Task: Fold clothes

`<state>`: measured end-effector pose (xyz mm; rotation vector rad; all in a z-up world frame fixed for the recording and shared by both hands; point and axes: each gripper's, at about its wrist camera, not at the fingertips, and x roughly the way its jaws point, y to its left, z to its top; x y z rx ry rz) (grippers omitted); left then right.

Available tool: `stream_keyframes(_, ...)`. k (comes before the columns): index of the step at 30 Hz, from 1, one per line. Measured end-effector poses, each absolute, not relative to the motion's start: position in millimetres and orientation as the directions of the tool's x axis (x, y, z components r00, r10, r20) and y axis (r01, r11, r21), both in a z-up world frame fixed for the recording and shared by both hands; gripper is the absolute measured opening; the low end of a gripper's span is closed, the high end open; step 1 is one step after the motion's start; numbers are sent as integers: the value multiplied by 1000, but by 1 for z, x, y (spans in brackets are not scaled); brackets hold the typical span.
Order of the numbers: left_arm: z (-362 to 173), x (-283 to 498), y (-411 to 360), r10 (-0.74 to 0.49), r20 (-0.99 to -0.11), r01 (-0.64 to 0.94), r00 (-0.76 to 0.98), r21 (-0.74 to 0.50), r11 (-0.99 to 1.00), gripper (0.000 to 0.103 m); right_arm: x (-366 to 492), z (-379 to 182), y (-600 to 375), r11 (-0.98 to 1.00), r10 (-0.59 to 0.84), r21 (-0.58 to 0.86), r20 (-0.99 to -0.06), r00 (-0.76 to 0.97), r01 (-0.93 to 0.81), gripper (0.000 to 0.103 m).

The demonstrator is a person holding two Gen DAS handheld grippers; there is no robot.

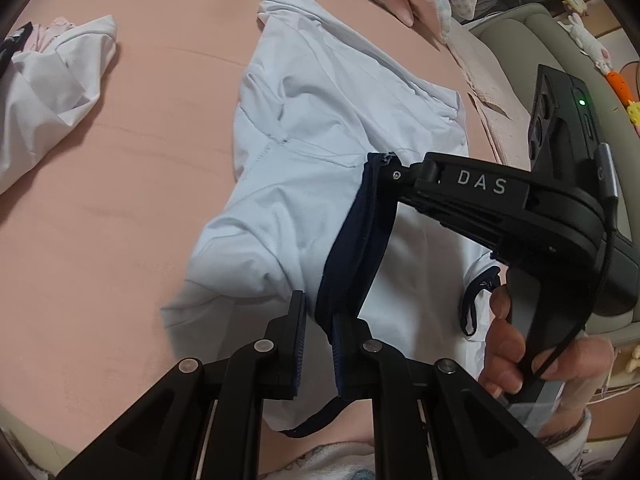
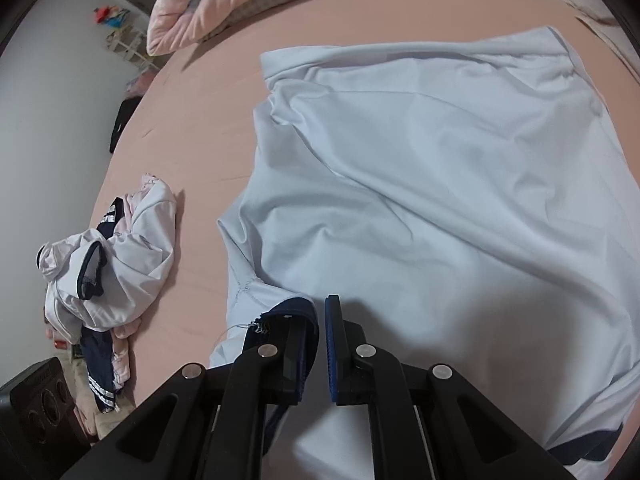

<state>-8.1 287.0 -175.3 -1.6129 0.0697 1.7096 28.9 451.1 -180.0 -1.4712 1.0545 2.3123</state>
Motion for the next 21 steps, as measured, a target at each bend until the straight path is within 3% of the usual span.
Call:
stream_keyframes(1, -175, -7, 289, 482, -871, -554, 100, -451, -700, 10, 30, -179, 451, -723, -189, 452, -857, -479, -522, 7)
stream_keyframes(3, -175, -6, 292, 481, -870, -560, 104, -451, -695, 10, 34, -177, 451, -722, -176, 430, -872, -457, -542, 22)
stream_keyframes(4, -176, -5, 294, 481, -870, -563, 106, -451, -692, 10, 37, -175, 452, -720, -165, 420, -876, -452, -552, 39)
stream_keyframes(5, -176, -4, 295, 481, -870, -566, 108, -452, -690, 10, 41, -173, 453, -717, -152, 411, -880, -450, -563, 48)
stream_keyframes(12, -179, 7, 308, 472, -870, -589, 143, -458, -666, 10, 69, -158, 467, -670, -138, 442, -863, -485, -596, 48)
stream_keyframes(21, -164, 2, 295, 478, -871, -587, 111, -446, -676, 10, 49, -146, 436, -769, -187, 428, -861, -474, -475, 48)
